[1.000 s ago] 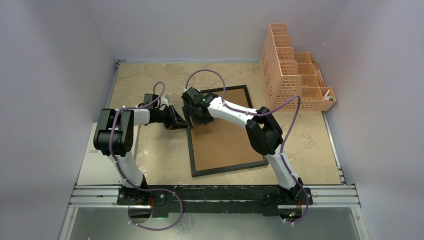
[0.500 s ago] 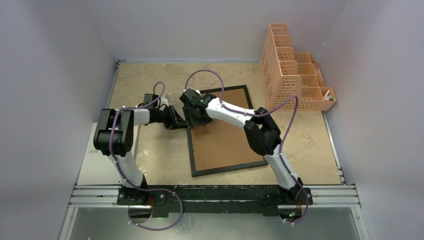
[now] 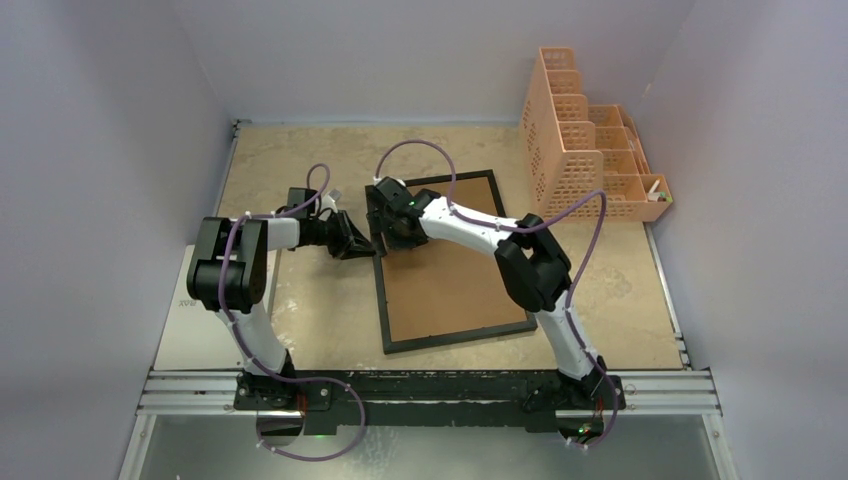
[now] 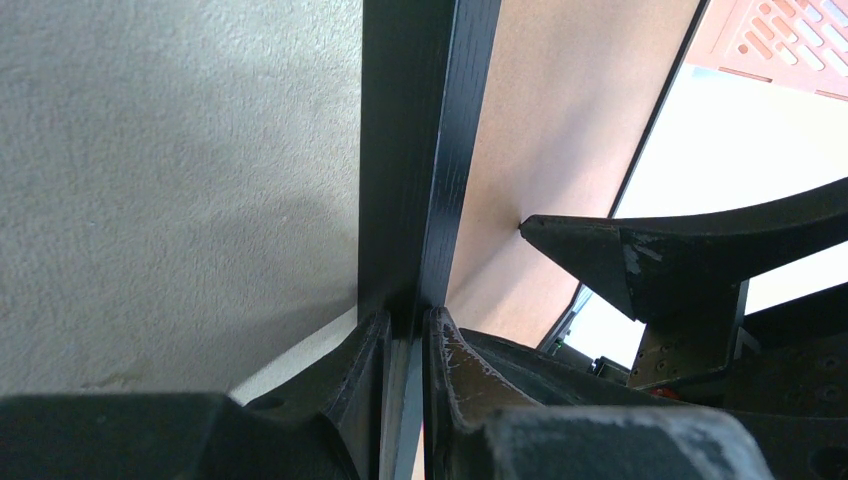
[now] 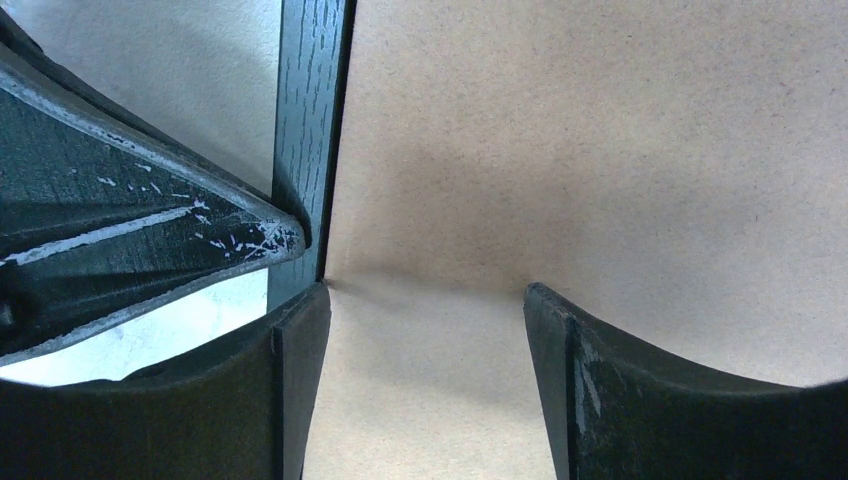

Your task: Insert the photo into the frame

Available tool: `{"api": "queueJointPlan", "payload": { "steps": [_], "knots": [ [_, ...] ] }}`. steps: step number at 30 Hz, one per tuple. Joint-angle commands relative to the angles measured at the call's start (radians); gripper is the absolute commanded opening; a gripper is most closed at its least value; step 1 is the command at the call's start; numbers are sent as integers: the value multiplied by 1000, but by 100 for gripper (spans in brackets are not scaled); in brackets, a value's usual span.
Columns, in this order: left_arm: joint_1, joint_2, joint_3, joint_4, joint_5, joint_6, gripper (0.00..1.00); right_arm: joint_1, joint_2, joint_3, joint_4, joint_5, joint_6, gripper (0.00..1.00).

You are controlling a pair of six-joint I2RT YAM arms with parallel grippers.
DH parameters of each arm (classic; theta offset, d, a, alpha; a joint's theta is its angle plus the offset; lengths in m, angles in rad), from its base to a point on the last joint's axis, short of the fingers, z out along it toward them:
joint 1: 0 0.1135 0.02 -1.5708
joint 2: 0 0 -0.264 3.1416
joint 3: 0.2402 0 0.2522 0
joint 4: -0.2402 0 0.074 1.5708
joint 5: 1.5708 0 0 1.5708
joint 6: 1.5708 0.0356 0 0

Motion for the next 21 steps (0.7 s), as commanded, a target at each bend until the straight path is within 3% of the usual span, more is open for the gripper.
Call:
{"api": "queueJointPlan", "payload": {
  "steps": [1, 11, 21],
  "knots": [
    [-36, 86, -67, -160, -157, 54, 6, -11, 97, -129, -77, -142, 18, 75],
    [-35, 85, -67, -162, -161, 54, 6, -14, 117, -113, -91, -130, 4, 75],
    [-35, 84, -67, -160, -161, 54, 6, -13, 164, -101, -117, -13, 4, 75]
  ]
}}
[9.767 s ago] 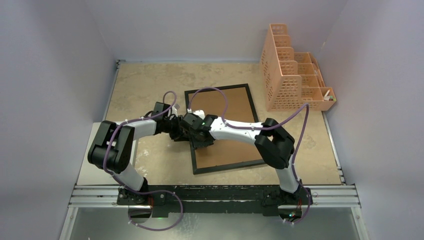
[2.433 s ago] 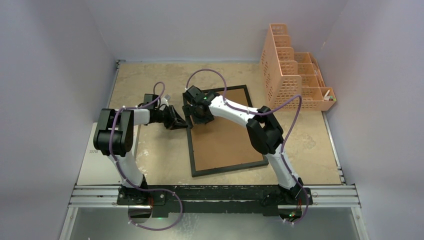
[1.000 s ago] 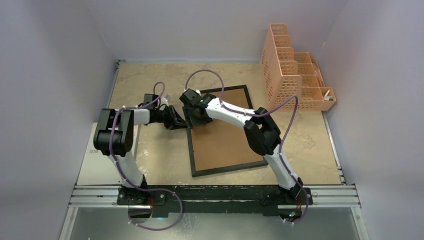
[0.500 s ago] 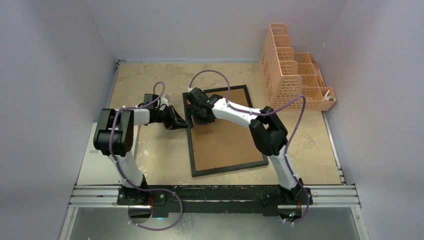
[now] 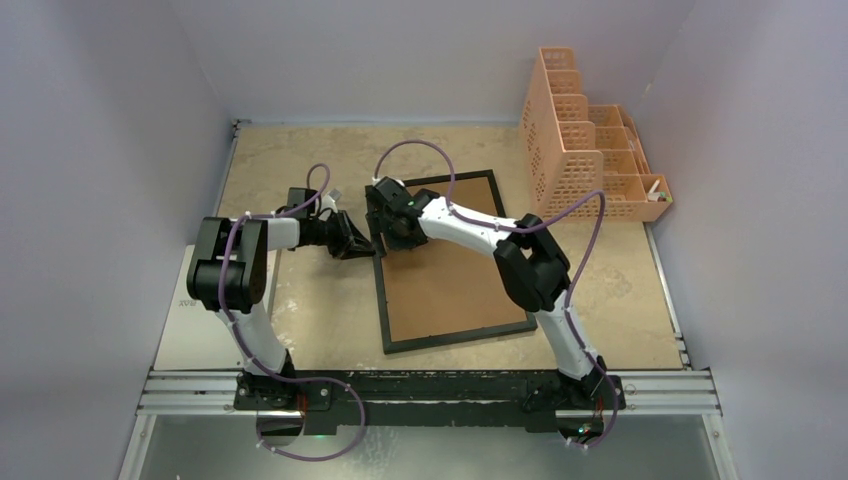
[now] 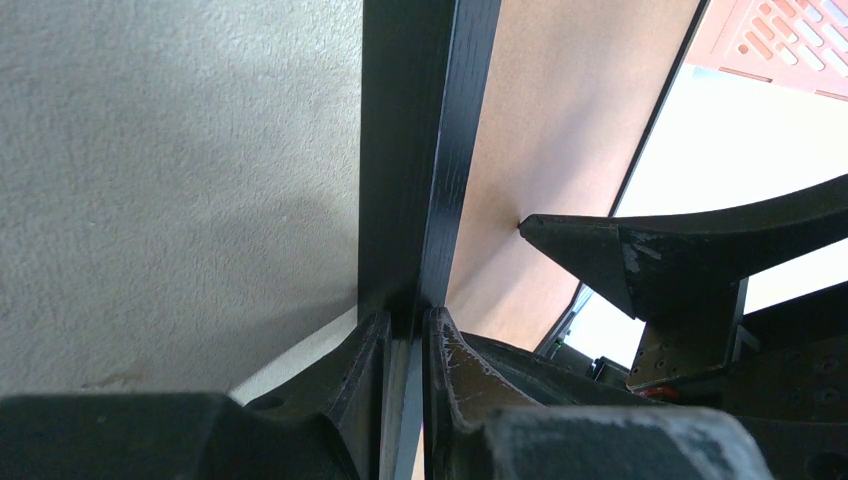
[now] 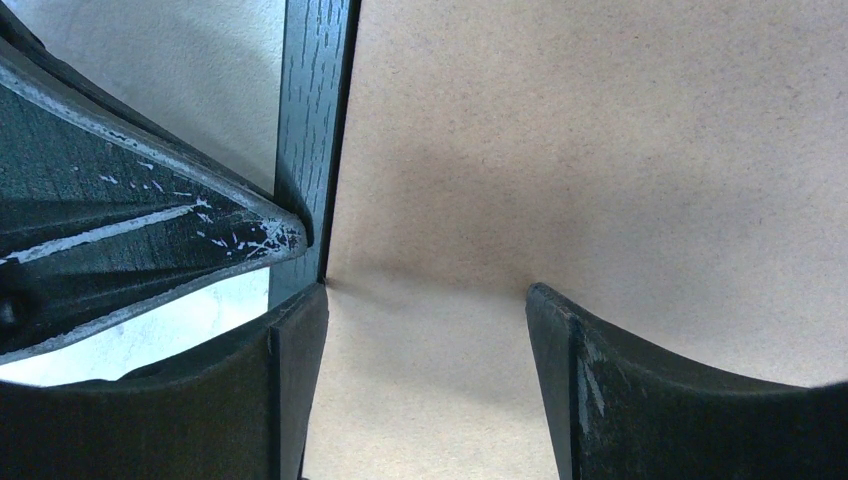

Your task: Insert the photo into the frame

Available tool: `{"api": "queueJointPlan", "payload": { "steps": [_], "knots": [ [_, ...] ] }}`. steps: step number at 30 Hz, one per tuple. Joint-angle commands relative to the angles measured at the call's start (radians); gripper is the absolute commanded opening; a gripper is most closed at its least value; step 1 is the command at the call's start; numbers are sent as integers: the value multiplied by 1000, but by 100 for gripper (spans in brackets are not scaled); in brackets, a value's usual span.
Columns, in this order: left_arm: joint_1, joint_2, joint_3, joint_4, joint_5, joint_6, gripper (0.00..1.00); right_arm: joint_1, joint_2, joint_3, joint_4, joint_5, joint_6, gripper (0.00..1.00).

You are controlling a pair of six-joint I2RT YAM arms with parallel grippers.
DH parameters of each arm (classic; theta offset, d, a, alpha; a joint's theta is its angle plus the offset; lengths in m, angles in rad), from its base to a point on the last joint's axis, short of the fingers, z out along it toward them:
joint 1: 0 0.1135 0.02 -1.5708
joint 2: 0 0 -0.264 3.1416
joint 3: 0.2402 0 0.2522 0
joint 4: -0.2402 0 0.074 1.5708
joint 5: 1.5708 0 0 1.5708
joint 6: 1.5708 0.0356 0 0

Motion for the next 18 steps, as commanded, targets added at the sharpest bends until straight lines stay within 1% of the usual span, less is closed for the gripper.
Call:
{"api": "queueJointPlan", "payload": {
  "steps": [1, 13, 18],
  "knots": [
    [-35, 85, -67, -160, -160, 54, 6, -5, 166, -89, -136, 13, 16, 74],
    [-35, 76, -63, -170, -155, 58, 6, 5, 245, -57, -210, 108, 40, 67],
    [-35, 72, -60, -174, -155, 59, 6, 23, 271, -58, -220, 126, 43, 67]
  ]
}}
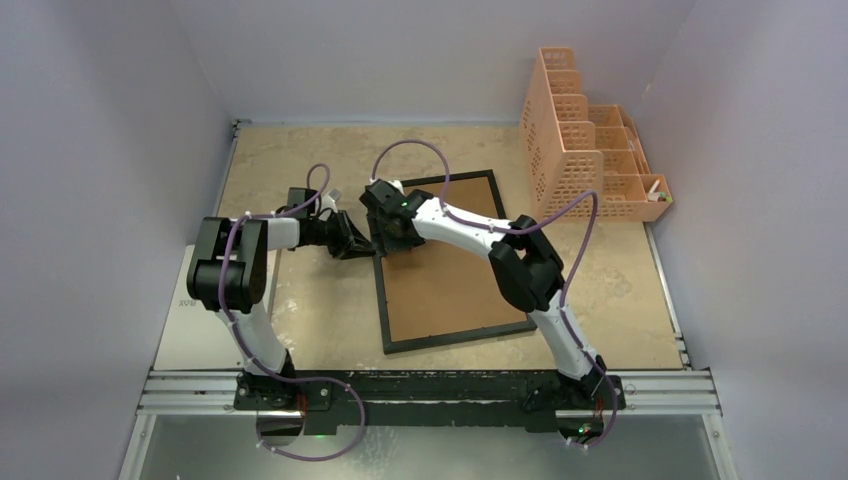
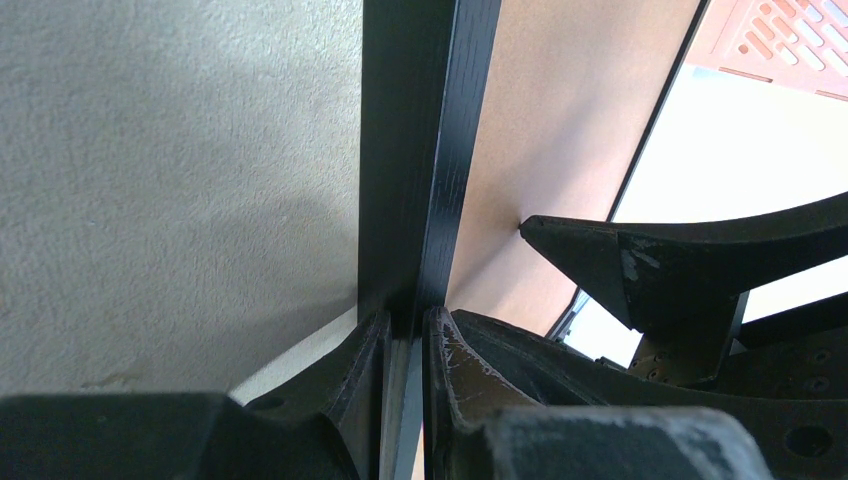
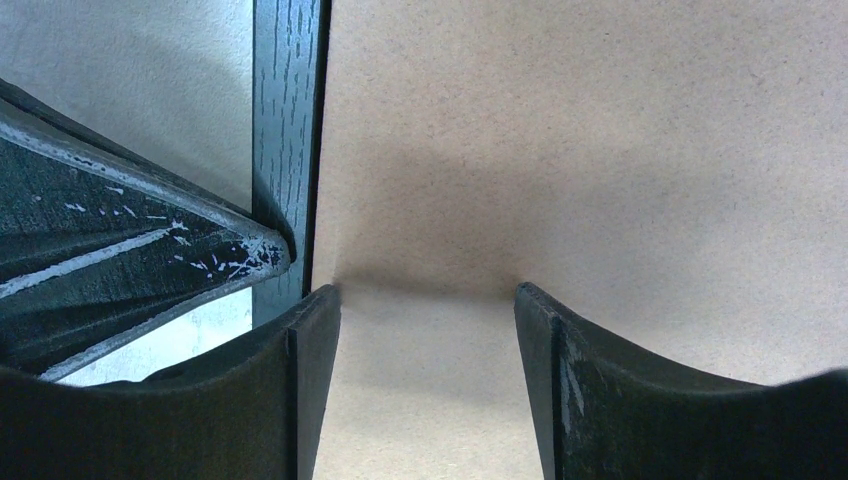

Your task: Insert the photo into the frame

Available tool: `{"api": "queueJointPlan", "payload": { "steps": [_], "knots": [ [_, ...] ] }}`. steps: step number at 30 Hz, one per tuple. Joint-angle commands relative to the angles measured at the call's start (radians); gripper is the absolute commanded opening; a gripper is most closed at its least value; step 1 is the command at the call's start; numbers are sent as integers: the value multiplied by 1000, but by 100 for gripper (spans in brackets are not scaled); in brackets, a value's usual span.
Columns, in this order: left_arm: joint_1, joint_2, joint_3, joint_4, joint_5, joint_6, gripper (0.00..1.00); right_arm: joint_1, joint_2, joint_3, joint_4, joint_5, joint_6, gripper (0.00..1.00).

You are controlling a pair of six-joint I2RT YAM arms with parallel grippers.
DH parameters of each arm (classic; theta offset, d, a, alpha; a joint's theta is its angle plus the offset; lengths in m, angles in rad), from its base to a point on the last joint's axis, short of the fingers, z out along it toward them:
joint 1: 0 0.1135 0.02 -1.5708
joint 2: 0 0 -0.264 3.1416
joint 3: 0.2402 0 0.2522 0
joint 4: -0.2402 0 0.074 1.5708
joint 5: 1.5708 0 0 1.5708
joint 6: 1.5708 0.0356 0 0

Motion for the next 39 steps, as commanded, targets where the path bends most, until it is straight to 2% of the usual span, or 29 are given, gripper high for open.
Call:
{"api": "queueJointPlan", "payload": {
  "steps": [1, 8, 10, 20, 35, 39],
  "knots": [
    [-35, 72, -60, -173, -155, 59, 6, 0, 210, -113, -147, 19, 19, 67],
    [-35, 76, -60, -172, -155, 60, 6, -12, 137, -193, -27, -198, -20, 71],
    [-35, 75, -61, -175, -155, 60, 6, -16, 129, -218, 1, -219, -25, 72],
    [-35, 69, -64, -175, -157, 61, 6, -24, 101, -264, 58, -264, -31, 77],
    [-35, 63, -67, -173, -157, 62, 6, -24, 195, -204, -33, -206, 20, 73],
    [-36, 64, -68, -172, -154, 62, 6, -24, 179, -217, -3, -223, 19, 76]
  ]
}}
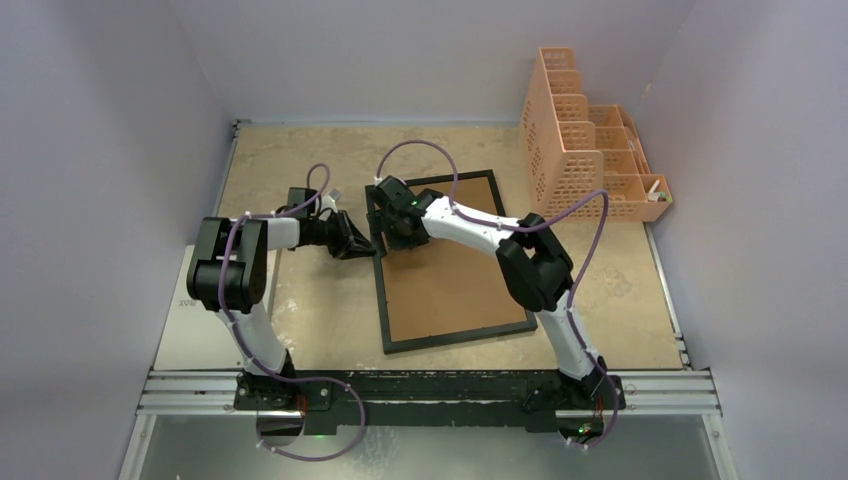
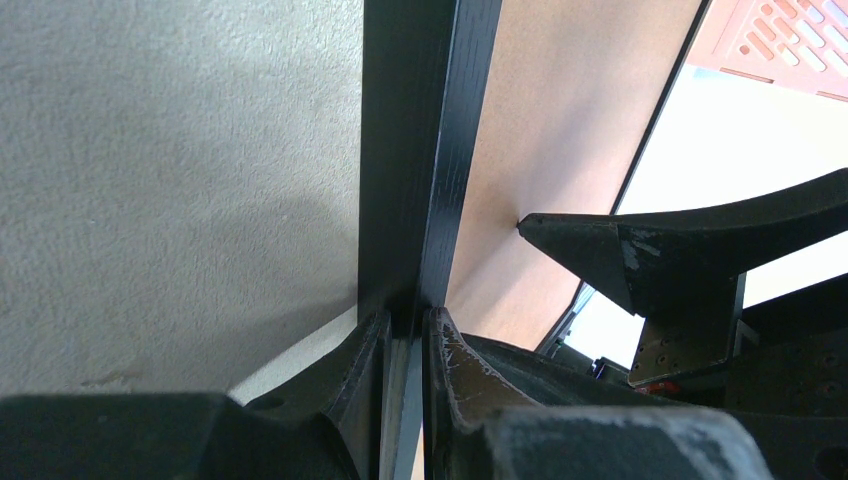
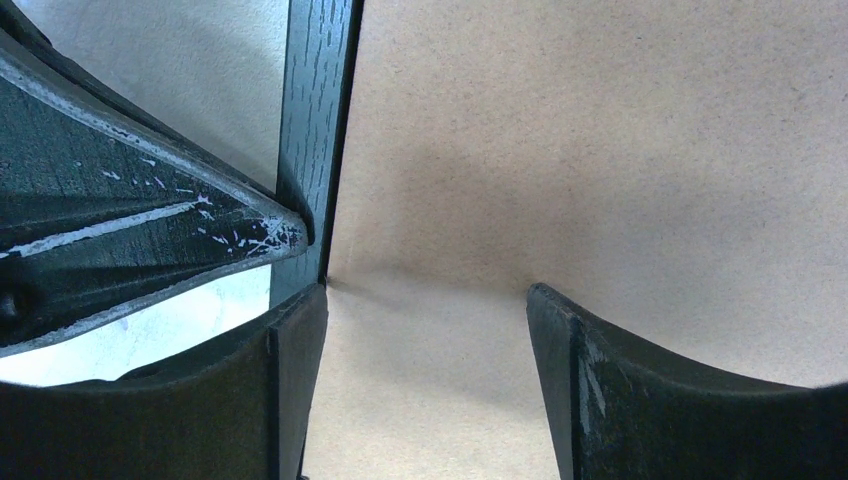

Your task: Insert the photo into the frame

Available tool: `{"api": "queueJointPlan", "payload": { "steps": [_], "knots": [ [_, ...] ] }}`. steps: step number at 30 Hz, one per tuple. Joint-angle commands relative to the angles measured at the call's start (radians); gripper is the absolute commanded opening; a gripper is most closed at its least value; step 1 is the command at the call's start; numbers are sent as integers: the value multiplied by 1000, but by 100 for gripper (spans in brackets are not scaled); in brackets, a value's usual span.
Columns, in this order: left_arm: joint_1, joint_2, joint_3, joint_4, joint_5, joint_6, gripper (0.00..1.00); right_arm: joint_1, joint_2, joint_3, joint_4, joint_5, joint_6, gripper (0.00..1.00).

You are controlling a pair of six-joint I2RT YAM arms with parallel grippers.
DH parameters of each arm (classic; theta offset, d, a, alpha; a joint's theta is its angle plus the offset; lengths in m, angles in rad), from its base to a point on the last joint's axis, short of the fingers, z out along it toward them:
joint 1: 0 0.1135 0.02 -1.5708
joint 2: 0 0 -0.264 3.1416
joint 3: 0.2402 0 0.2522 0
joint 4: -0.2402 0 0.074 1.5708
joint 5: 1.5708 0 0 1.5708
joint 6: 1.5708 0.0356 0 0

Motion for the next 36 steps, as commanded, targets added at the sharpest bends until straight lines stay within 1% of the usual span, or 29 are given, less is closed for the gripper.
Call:
{"api": "queueJointPlan", "payload": {
  "steps": [1, 6, 10, 16, 36],
  "knots": [
    [-35, 66, -69, -166, -151, 61, 6, 1, 216, -135, -91, -93, 47, 77],
    [-35, 68, -70, -165, -152, 60, 6, 1, 225, -125, -103, -82, 45, 77],
    [-35, 66, -69, -164, -151, 60, 6, 1, 241, -113, -109, -13, 45, 75],
    [-35, 72, -69, -163, -150, 58, 6, 6, 272, -92, -127, 27, 56, 73],
    [-36, 78, -66, -162, -149, 59, 6, 37, 353, -79, -178, 122, 82, 72]
  ]
}}
